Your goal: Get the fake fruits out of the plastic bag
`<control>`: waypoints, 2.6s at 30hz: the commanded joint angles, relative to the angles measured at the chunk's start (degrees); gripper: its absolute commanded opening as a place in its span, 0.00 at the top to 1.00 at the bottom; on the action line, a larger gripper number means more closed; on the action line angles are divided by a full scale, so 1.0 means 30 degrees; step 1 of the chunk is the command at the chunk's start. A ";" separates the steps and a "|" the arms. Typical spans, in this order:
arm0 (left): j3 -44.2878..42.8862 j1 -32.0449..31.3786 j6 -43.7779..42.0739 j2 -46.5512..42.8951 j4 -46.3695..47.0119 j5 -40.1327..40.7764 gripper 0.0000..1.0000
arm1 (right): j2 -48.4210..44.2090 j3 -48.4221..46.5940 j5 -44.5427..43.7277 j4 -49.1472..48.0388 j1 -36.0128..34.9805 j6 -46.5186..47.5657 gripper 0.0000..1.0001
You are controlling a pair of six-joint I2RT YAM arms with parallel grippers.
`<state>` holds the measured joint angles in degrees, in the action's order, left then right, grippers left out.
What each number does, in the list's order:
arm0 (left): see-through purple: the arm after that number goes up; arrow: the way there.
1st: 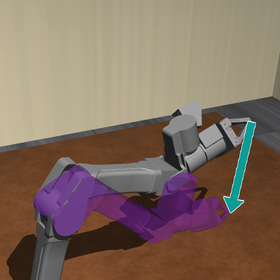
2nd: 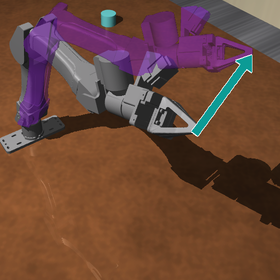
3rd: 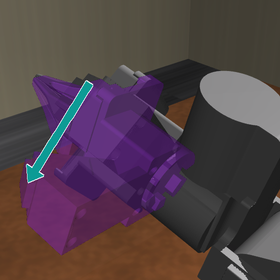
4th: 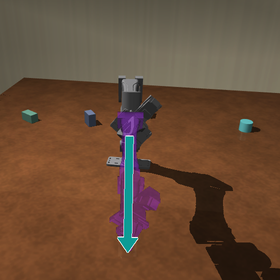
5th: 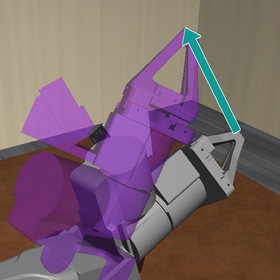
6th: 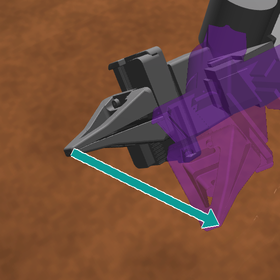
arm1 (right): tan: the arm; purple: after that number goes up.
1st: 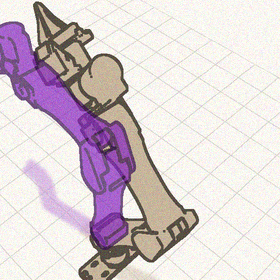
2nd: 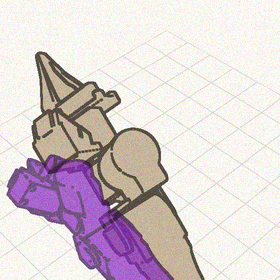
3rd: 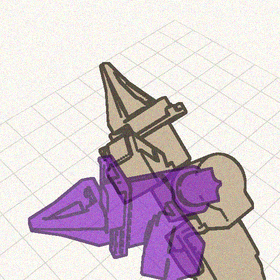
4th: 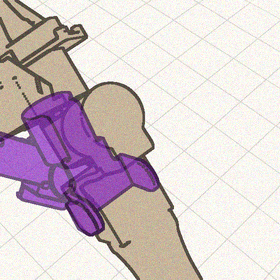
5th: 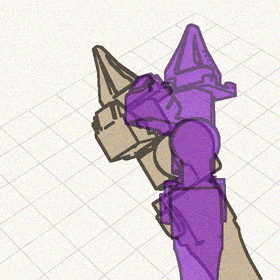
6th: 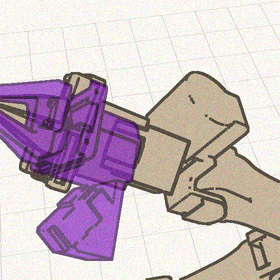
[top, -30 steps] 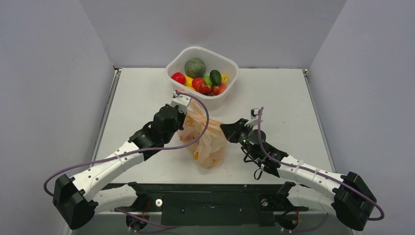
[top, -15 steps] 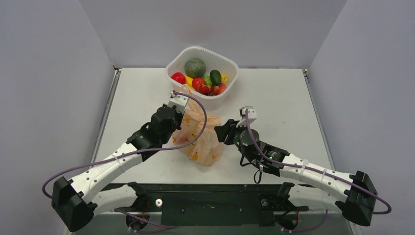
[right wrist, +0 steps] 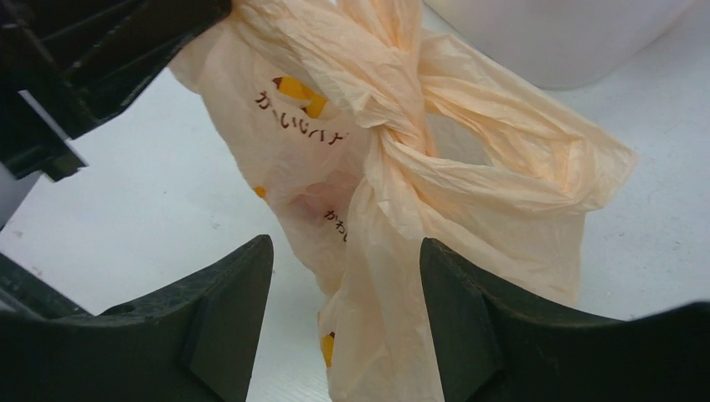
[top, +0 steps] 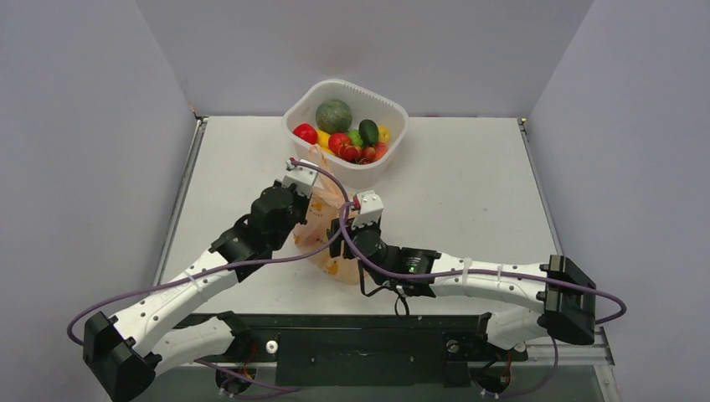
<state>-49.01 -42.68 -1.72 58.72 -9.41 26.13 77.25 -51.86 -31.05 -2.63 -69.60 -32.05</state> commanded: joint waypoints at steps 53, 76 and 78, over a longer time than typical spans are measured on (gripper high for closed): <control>0.0585 0.7838 0.9039 -0.3414 -0.7313 -1.2411 0.95 | -0.2051 0.6011 0.4838 -0.8688 0.3646 -0.1486 1.00; -0.8073 0.0196 0.5711 0.1035 -1.1892 -0.6797 0.56 | -0.2756 0.4292 0.6099 -0.4424 0.3512 -0.1445 1.00; -0.7939 0.0127 0.5393 0.1442 -1.1563 -0.6662 0.56 | -0.2966 0.4293 0.6075 -0.4212 0.3499 -0.1521 1.00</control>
<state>-70.89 -41.45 17.34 61.36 -43.07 0.08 71.24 -36.56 -12.67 -16.93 -58.92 -36.38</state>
